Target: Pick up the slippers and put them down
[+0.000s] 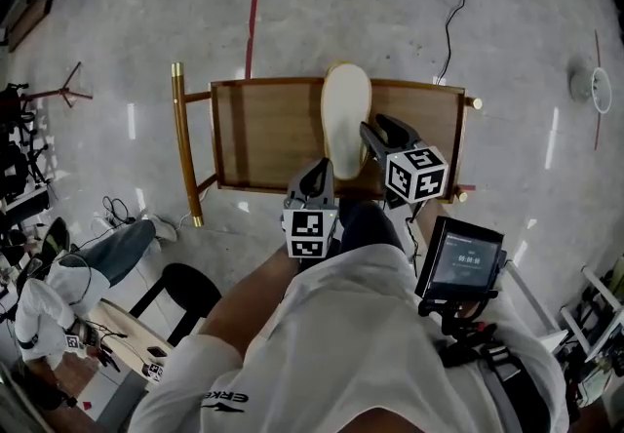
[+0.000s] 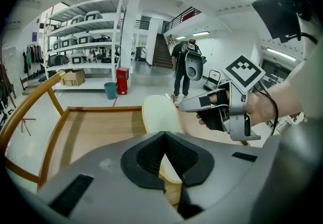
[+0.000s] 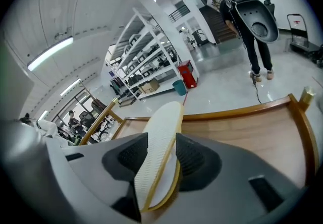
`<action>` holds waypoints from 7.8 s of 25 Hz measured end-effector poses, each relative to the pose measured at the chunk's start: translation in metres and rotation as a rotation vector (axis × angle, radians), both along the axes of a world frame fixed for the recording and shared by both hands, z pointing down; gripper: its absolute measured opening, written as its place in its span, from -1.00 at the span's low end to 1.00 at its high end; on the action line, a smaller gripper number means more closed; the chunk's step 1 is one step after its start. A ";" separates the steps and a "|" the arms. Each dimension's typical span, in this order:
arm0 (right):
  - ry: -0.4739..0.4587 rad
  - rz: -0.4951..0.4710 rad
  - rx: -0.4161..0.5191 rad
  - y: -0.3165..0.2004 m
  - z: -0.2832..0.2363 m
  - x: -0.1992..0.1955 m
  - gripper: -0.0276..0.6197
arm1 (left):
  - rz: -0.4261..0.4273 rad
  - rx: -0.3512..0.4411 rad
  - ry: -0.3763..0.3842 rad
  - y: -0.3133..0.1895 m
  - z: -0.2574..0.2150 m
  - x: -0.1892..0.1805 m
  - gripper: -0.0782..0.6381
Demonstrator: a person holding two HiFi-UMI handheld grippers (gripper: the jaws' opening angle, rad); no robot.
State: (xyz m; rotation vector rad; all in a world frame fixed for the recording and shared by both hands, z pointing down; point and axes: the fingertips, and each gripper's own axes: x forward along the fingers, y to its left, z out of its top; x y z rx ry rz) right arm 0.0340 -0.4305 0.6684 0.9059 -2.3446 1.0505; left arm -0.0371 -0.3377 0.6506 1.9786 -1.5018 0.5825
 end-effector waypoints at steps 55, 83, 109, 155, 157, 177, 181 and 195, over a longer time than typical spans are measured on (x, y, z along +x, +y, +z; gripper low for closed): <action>-0.141 -0.190 -0.176 -0.037 0.012 -0.043 -0.56 | -0.096 -0.006 -0.016 -0.018 0.012 -0.032 -0.77; -0.186 0.138 0.232 0.030 -0.163 0.016 -0.64 | -0.069 0.373 0.035 -0.002 -0.125 -0.048 -0.77; -0.240 0.199 0.443 0.272 -0.274 -0.010 -0.64 | -0.079 0.640 0.147 0.193 -0.238 -0.087 -0.78; -0.237 0.239 0.468 0.372 -0.279 0.004 -0.64 | -0.045 0.676 0.153 0.274 -0.251 -0.071 -0.78; -0.235 0.236 0.465 0.371 -0.277 0.001 -0.64 | -0.050 0.674 0.152 0.275 -0.250 -0.075 -0.77; -0.295 0.090 0.387 0.318 -0.261 -0.095 -0.64 | -0.218 0.648 0.077 0.267 -0.235 -0.167 -0.78; -0.304 0.089 0.366 0.288 -0.252 -0.105 -0.64 | -0.242 0.633 0.061 0.244 -0.229 -0.180 -0.78; -0.293 0.303 0.301 0.161 -0.217 -0.017 -0.64 | -0.139 0.554 0.050 0.124 -0.213 -0.124 -0.77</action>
